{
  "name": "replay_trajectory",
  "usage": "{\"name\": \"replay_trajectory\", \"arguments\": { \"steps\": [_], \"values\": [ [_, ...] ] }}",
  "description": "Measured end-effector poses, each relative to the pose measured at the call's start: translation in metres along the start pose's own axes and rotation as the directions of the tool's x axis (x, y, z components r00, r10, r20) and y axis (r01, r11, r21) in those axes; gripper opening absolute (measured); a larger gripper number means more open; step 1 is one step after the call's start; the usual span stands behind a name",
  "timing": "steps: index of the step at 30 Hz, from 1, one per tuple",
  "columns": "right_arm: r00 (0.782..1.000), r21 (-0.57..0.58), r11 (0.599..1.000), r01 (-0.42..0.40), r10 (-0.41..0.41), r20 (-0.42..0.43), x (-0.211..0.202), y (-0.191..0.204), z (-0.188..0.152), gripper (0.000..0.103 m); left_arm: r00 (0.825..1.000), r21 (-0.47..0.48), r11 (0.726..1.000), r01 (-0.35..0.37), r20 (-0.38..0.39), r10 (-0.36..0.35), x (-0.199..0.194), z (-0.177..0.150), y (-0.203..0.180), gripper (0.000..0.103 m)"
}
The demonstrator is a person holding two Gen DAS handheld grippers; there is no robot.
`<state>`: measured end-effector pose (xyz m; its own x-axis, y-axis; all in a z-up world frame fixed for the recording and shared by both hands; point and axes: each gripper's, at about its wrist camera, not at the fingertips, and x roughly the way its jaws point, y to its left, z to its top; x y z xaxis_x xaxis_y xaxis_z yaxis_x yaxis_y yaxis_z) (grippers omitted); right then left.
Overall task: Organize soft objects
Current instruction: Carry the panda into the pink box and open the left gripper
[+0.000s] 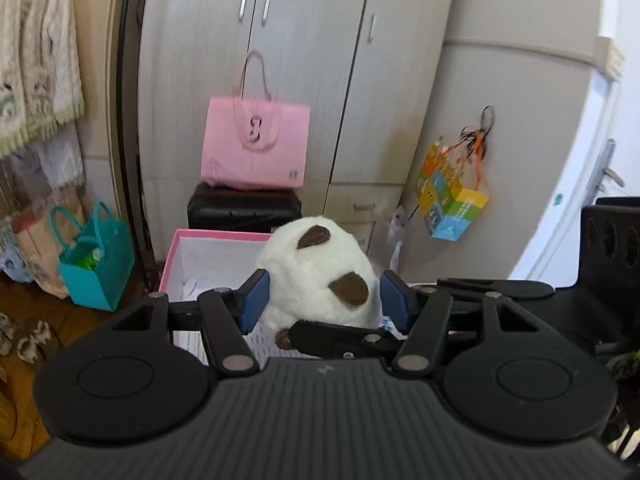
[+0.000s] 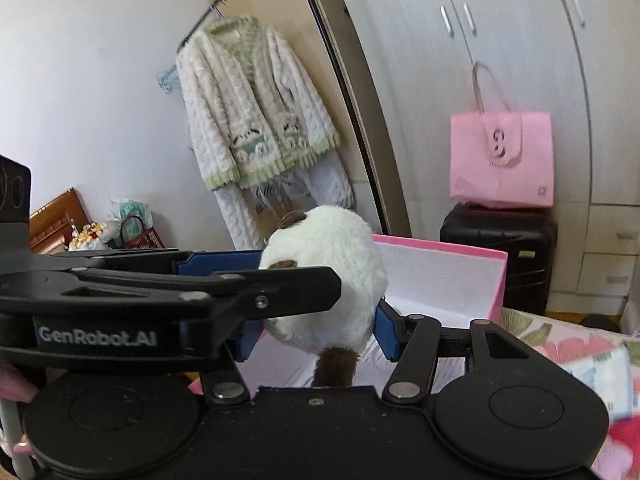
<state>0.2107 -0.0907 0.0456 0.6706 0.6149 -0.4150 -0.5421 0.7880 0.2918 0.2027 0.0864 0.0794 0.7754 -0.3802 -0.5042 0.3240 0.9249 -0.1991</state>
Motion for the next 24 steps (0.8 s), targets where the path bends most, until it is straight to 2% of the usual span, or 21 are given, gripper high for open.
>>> {"name": "replay_trajectory", "arguments": {
  "steps": [4,7,14,17,19,22,24],
  "values": [
    [0.997,0.046,0.999,-0.006,0.009,-0.071,0.043,-0.033,0.011,0.063,0.998,-0.090,0.996,0.011,-0.056,-0.016,0.051,0.009,0.029,0.059],
    [0.992,0.037,0.999,0.021,-0.016,-0.128,0.074,-0.050,0.015,0.062,0.995,-0.136,0.991,0.009,-0.097,-0.022,0.088,0.008,0.045,0.059],
    [0.959,-0.131,0.982,0.136,-0.163,-0.233,0.119,-0.053,0.016,0.062,0.978,-0.214,0.977,0.016,-0.198,-0.059,0.139,-0.005,0.068,0.059],
    [0.931,-0.229,0.954,0.194,-0.252,-0.263,0.129,-0.052,0.013,0.062,0.956,-0.289,0.956,0.054,-0.260,-0.133,0.153,-0.009,0.077,0.052],
    [0.913,-0.282,0.930,0.235,-0.311,-0.264,0.133,-0.052,0.011,0.062,0.941,-0.332,0.941,0.067,-0.293,-0.170,0.159,-0.014,0.080,0.051],
    [0.905,-0.324,0.916,0.237,-0.330,-0.269,0.137,-0.051,0.008,0.062,0.939,-0.344,0.938,0.054,-0.301,-0.164,0.163,-0.020,0.080,0.048],
    [0.892,-0.370,0.891,0.262,-0.370,-0.259,0.138,-0.045,0.006,0.062,0.939,-0.343,0.938,0.051,-0.302,-0.162,0.162,-0.021,0.080,0.048]
  ]
}}
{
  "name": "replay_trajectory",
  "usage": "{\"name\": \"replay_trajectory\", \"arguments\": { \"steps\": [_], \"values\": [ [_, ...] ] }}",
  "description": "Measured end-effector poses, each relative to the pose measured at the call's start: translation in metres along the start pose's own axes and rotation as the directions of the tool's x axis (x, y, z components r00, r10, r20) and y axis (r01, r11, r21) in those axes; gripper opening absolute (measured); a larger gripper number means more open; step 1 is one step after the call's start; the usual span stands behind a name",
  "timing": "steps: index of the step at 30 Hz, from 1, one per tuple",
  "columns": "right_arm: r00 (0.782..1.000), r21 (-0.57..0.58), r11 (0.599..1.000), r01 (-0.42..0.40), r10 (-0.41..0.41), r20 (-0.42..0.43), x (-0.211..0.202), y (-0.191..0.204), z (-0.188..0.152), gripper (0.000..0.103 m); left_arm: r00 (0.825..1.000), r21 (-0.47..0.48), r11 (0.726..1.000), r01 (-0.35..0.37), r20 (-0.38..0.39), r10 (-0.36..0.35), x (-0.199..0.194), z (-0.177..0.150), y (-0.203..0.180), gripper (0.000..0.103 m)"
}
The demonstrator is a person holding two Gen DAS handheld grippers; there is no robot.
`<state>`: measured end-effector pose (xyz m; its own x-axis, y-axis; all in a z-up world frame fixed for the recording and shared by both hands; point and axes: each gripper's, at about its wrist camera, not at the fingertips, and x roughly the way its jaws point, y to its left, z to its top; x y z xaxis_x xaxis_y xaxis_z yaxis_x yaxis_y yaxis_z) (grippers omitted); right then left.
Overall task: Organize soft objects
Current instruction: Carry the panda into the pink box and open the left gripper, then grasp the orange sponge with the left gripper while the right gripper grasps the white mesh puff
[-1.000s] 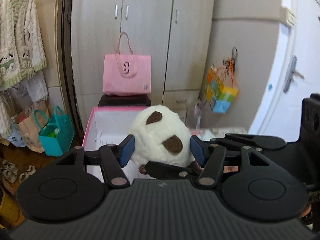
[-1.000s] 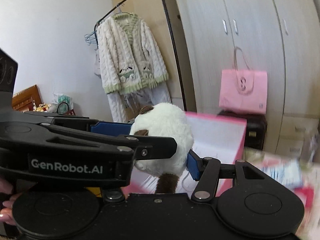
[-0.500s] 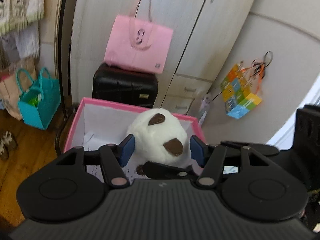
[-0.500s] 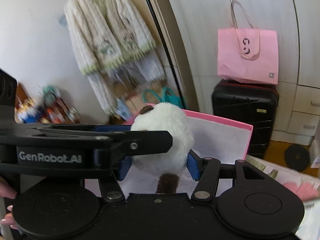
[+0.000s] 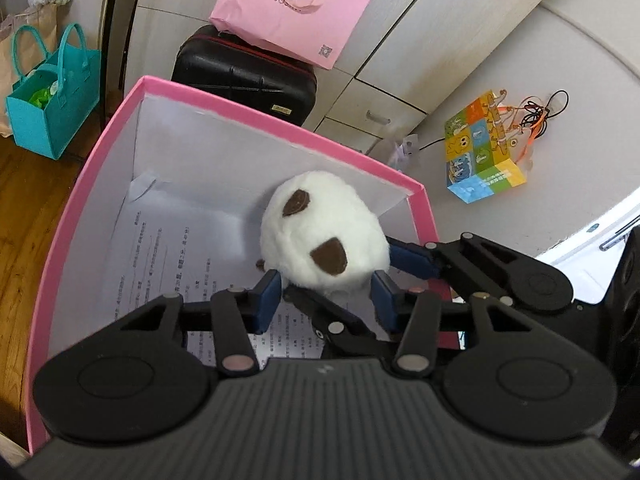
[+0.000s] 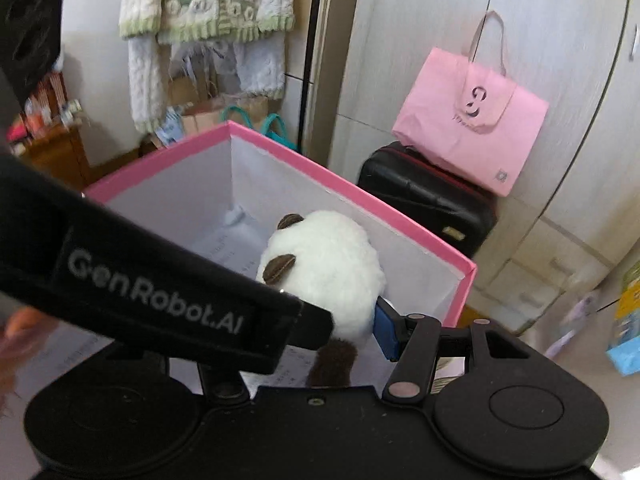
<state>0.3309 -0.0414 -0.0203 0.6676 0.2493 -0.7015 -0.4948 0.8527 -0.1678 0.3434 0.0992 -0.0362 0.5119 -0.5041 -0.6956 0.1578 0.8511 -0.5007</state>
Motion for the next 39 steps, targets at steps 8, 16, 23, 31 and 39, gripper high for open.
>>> {"name": "replay_trajectory", "arguments": {
  "steps": [8,16,23,31,39],
  "values": [
    [0.998,-0.045,0.998,0.041,-0.038,0.051,-0.025,0.008,-0.008,0.071,0.991,0.132,0.985,-0.113,0.090,0.102,-0.032,-0.008,-0.015,0.049],
    [0.995,-0.006,1.000,-0.002,0.003,0.098,-0.080,0.016,-0.019,0.070,0.969,0.267,0.943,-0.199,0.200,0.148,-0.101,-0.029,-0.041,0.052],
    [0.993,-0.015,0.999,-0.049,0.050,0.103,-0.132,0.027,-0.034,0.070,0.955,0.391,0.888,-0.244,0.256,0.150,-0.159,-0.063,-0.076,0.055],
    [0.984,-0.035,0.991,-0.132,0.135,0.115,-0.187,0.032,-0.046,0.070,0.957,0.503,0.831,-0.238,0.265,0.114,-0.204,-0.103,-0.115,0.058],
    [0.968,0.087,0.974,-0.211,0.196,0.157,-0.250,0.000,-0.104,0.070,0.979,0.607,0.778,-0.160,0.198,0.047,-0.211,-0.147,-0.144,0.062]
  ]
}}
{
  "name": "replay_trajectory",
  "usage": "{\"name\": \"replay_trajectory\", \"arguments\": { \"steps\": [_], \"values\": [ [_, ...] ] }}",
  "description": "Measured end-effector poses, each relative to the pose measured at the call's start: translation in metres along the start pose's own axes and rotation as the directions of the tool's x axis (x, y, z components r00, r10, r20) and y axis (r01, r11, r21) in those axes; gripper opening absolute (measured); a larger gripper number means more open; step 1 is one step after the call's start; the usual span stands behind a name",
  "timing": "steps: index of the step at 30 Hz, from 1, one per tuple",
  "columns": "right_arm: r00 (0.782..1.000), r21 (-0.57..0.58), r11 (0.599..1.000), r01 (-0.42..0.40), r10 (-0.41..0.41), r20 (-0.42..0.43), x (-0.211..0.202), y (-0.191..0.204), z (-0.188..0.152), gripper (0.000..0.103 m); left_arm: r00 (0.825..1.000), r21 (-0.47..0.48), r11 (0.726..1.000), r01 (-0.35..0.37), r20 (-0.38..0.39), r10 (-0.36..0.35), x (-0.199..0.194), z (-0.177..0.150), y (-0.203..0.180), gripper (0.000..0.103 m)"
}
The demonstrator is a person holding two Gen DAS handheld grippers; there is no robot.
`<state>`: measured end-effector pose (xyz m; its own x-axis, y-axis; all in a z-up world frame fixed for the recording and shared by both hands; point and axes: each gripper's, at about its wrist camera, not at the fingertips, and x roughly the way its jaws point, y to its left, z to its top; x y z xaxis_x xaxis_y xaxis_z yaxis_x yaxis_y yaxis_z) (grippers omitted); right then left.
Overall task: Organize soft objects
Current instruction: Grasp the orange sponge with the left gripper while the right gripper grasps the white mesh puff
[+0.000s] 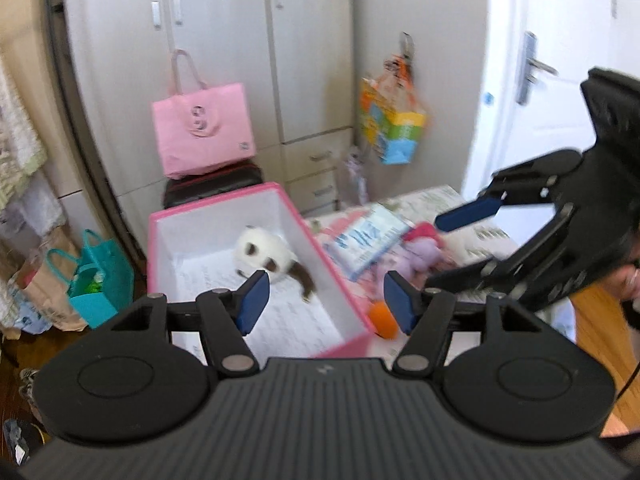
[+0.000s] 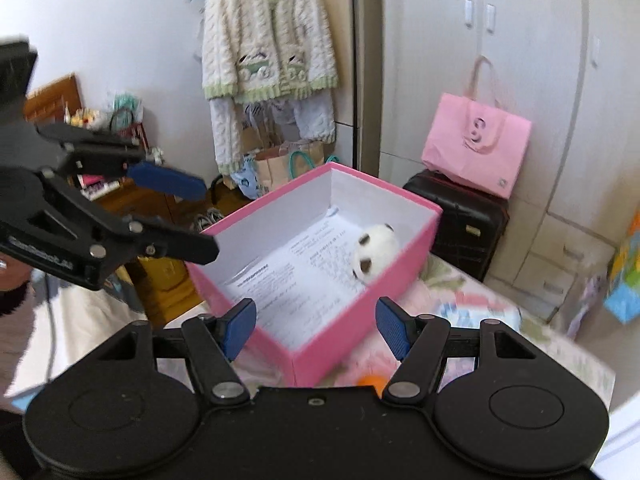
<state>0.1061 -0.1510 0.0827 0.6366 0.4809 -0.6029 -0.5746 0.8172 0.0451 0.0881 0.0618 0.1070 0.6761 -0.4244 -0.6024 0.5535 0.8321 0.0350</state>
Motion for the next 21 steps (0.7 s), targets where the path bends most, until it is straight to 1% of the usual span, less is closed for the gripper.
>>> {"name": "replay_trajectory", "arguments": {
  "steps": [2,5,7,11,13,17,21],
  "values": [
    [1.000,0.034,0.999,0.001,-0.002,0.016,-0.018,-0.008,-0.014,0.070,1.000,0.029,0.999,0.022,-0.012,-0.021,0.005,-0.006,-0.013,0.063],
    [0.998,0.060,0.997,0.045,-0.048,0.039,-0.042,-0.016,-0.036,0.070,0.998,0.052,0.997,0.053,-0.028,-0.051,0.013,-0.017,-0.030,0.063],
    [0.996,0.080,0.994,0.070,-0.074,0.047,-0.053,-0.022,-0.049,0.071,0.998,0.065,0.996,0.065,-0.025,-0.064,0.019,-0.023,-0.042,0.063],
    [0.990,0.121,0.985,0.119,-0.127,0.060,-0.067,-0.037,-0.074,0.071,1.000,0.128,0.991,0.025,0.002,-0.026,0.035,-0.035,-0.070,0.063],
    [0.987,0.140,0.981,0.135,-0.146,0.068,-0.068,-0.045,-0.085,0.071,1.000,0.151,0.988,0.017,0.003,-0.018,0.046,-0.042,-0.083,0.063],
    [0.980,0.188,0.969,0.158,-0.178,0.093,-0.066,-0.066,-0.105,0.071,1.000,0.157,0.987,-0.011,0.004,0.010,0.066,-0.052,-0.103,0.062],
    [0.965,0.214,0.955,0.205,-0.234,0.118,-0.055,-0.087,-0.124,0.071,0.997,0.163,0.983,-0.081,0.019,0.079,0.090,-0.061,-0.121,0.062]
  ]
}}
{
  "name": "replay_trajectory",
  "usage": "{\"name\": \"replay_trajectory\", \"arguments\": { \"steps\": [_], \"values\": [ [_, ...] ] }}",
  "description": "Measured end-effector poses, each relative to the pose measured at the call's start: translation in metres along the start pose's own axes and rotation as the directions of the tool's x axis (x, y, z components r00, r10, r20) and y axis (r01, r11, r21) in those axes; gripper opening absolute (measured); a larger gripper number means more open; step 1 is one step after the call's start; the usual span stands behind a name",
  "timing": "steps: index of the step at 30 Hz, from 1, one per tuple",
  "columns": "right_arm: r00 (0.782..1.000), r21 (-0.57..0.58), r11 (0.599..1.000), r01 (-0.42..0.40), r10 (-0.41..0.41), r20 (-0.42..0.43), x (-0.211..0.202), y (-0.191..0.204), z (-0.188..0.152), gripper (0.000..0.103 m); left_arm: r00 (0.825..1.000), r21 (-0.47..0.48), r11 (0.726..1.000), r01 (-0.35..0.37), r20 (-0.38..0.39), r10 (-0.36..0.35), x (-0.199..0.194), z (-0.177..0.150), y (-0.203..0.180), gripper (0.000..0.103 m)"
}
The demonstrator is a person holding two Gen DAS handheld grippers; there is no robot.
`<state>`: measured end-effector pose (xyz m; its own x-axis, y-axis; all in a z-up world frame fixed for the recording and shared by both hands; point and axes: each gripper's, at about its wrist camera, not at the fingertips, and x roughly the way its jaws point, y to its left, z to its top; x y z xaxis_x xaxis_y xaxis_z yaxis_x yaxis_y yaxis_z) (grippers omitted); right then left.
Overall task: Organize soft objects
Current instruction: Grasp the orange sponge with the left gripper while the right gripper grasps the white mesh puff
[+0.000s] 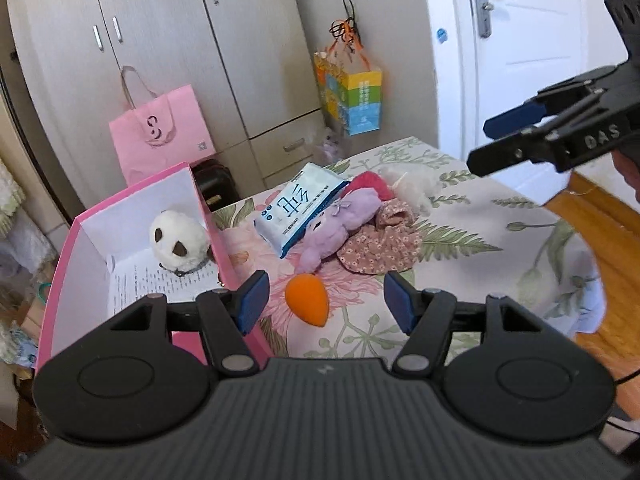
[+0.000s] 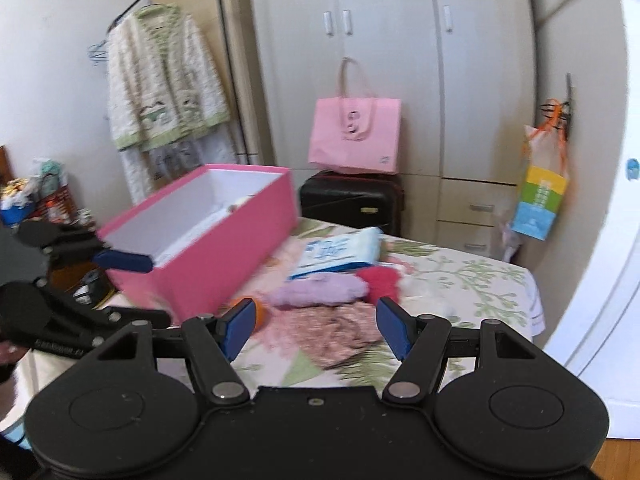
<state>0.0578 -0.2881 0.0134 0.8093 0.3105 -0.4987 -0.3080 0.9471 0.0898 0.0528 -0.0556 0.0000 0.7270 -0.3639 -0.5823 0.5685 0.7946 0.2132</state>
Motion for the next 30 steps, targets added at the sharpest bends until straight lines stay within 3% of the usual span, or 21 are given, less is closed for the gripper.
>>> {"name": "replay_trajectory", "arguments": {
  "steps": [9,15,19,28,30],
  "values": [
    [0.988,0.001,0.990,0.141,-0.141,0.070,0.051,-0.042,-0.023,0.071,0.992,-0.036,0.992,-0.119,-0.039,0.117,0.063,-0.012,-0.027,0.062],
    [0.986,0.050,0.987,0.151,-0.154,0.062,0.092,-0.068,-0.030,0.071,0.981,-0.089,0.978,-0.191,-0.059,0.186,0.095,-0.014,-0.034,0.061],
    [0.987,0.086,0.985,0.152,-0.155,0.034,0.116,-0.081,-0.034,0.071,0.954,-0.076,0.952,-0.298,-0.045,0.295,0.109,-0.020,-0.039,0.061],
    [0.993,0.165,0.979,0.118,-0.114,-0.037,0.139,-0.100,-0.042,0.070,0.927,-0.096,0.923,-0.373,-0.087,0.365,0.130,-0.028,-0.043,0.059],
    [0.994,0.188,0.977,0.106,-0.098,-0.047,0.141,-0.103,-0.045,0.053,0.923,-0.119,0.915,-0.385,-0.079,0.377,0.133,-0.030,-0.041,0.058]
  ]
}}
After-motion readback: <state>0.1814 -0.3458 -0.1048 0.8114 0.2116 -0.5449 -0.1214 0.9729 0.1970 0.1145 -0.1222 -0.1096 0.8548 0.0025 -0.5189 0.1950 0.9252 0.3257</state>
